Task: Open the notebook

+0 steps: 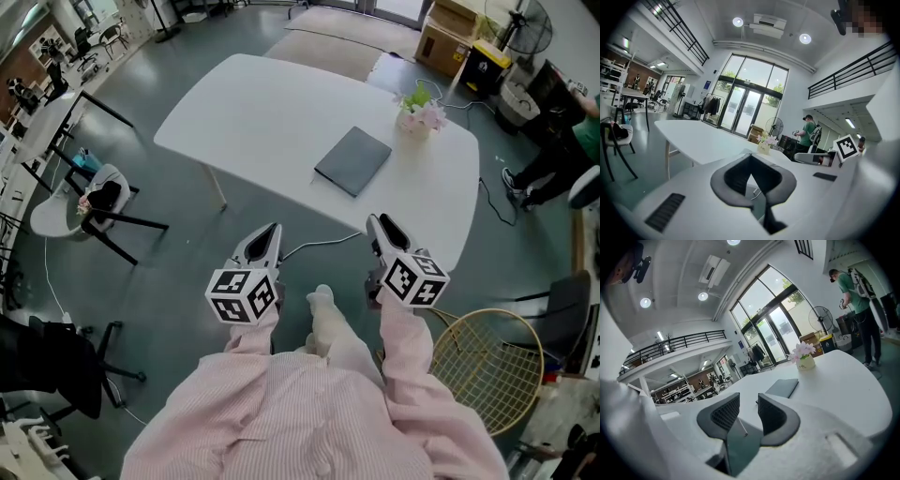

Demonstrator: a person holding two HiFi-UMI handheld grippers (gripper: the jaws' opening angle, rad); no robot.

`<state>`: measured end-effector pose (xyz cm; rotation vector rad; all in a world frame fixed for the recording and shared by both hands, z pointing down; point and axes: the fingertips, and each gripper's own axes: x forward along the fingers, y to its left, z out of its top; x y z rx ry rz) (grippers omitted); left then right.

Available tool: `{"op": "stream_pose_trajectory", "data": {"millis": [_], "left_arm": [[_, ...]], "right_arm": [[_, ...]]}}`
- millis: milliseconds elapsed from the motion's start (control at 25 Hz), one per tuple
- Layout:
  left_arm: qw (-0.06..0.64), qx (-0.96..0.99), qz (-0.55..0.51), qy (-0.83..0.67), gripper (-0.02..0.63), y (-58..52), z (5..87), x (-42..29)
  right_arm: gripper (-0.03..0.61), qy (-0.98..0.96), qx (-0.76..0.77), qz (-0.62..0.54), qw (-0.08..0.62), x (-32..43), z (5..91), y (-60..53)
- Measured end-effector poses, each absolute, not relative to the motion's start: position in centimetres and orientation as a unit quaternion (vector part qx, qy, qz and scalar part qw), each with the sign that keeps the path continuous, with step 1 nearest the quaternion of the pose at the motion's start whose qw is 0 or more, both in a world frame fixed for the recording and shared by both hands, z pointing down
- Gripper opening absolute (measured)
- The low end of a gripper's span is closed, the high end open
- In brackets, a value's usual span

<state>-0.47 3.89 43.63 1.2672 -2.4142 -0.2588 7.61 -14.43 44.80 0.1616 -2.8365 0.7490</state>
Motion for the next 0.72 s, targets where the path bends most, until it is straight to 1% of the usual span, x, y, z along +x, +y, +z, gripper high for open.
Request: {"op": "stream_pose_trajectory", "data": {"millis": [360,720], "left_arm": [[0.221,0.459,-0.09,-0.856,-0.002,0.6,45.2,-4.9],[0.279,0.477,-0.087,-0.829,-0.002,-4.0,49.0,-9.3]], "right_arm": [[0.11,-0.952,0.073,0.274,0.116,3.6,47.1,-17.7],[0.11,-0.935,0.103,0.305,0.151,-0.7,50.9,-21.2]]}}
